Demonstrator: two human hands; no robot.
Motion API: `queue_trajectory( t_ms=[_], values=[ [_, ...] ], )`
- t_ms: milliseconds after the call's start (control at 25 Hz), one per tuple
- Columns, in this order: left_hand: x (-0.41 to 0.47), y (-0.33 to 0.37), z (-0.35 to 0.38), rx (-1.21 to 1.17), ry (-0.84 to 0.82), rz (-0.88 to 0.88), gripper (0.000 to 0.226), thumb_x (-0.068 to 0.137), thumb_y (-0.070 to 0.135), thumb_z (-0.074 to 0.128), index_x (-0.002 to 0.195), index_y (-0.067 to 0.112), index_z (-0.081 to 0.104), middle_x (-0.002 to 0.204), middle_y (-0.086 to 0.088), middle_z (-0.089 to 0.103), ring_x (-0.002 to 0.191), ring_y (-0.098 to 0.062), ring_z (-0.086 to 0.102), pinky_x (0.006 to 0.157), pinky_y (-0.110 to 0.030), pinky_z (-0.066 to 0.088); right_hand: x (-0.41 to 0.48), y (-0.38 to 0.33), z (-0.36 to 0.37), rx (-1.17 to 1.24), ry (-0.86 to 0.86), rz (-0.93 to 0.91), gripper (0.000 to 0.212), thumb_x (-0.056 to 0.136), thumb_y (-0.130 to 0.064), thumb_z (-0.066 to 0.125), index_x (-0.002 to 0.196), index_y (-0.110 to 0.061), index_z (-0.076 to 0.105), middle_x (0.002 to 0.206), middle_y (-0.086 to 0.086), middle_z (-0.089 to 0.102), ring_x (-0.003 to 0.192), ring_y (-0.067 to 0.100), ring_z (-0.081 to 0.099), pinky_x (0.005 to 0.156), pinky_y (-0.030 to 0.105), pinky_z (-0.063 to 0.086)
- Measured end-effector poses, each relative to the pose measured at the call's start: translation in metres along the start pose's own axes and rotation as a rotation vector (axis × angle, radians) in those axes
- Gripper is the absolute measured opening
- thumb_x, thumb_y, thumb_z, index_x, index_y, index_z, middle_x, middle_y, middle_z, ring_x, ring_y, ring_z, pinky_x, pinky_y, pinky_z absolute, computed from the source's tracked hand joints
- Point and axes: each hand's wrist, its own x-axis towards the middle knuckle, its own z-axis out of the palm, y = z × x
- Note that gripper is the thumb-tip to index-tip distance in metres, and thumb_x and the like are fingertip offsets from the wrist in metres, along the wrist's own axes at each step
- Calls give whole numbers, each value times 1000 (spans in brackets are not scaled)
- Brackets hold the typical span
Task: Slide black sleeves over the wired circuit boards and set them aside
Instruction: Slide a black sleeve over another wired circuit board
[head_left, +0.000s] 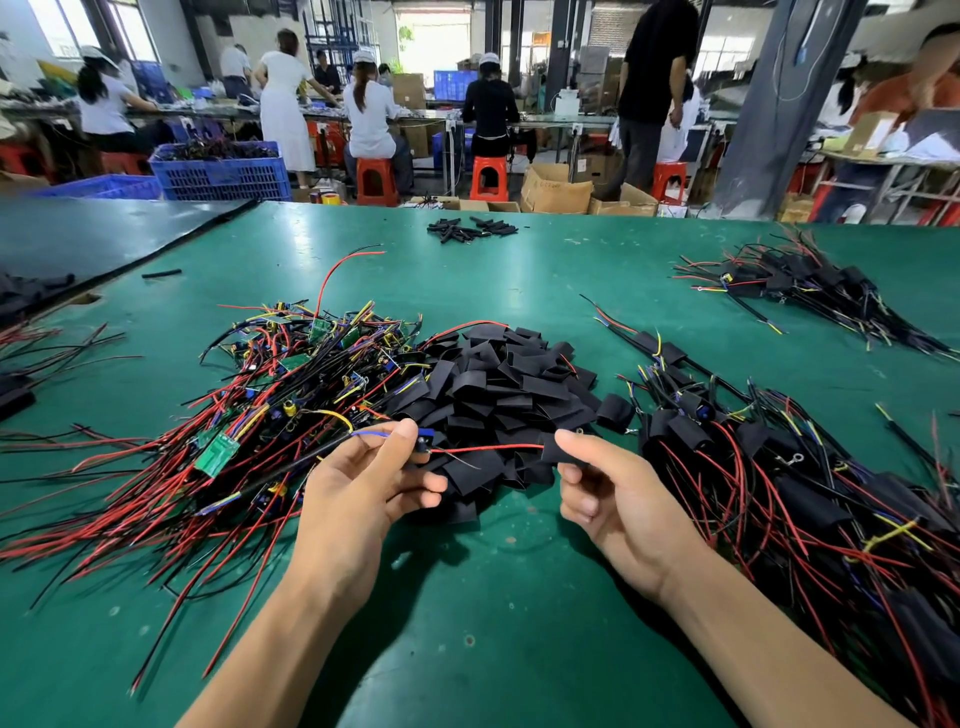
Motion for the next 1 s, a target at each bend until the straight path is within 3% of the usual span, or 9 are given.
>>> queue_trajectory(
  t_ms=[80, 200, 680, 1000],
  values=[
    [0, 2, 1, -42, 2, -36, 28, 85, 27, 69, 98, 2, 68, 79, -12, 68, 63, -24, 68, 54, -26, 56, 0, 4, 1, 12, -24, -11, 15, 70, -24, 77, 75, -15, 67, 69, 1, 48, 47, 11, 34, 50, 24, 27],
    [1, 6, 2, -110, 49, -84, 15, 84, 27, 69, 85, 12, 71, 78, -11, 71, 61, -18, 69, 55, -22, 57, 2, 5, 0, 61, -28, -19, 30, 68, -20, 77, 94, -8, 68, 69, 0, 48, 48, 10, 35, 48, 22, 31],
    [0, 7, 9, -162, 98, -231, 31, 73, 26, 73, 91, 3, 66, 75, -11, 73, 70, -18, 75, 56, -20, 58, 0, 3, 3, 153, -109, -96, 38, 69, -16, 77, 106, -13, 74, 73, -3, 52, 52, 9, 39, 50, 20, 37],
    [-2, 4, 7, -147, 10, -274, 24, 69, 19, 75, 88, 7, 67, 78, -12, 73, 68, -18, 74, 57, -22, 59, 2, 2, -1, 118, -115, -131, 41, 67, -19, 81, 107, -14, 75, 76, -2, 56, 52, 10, 42, 51, 22, 40]
  ],
)
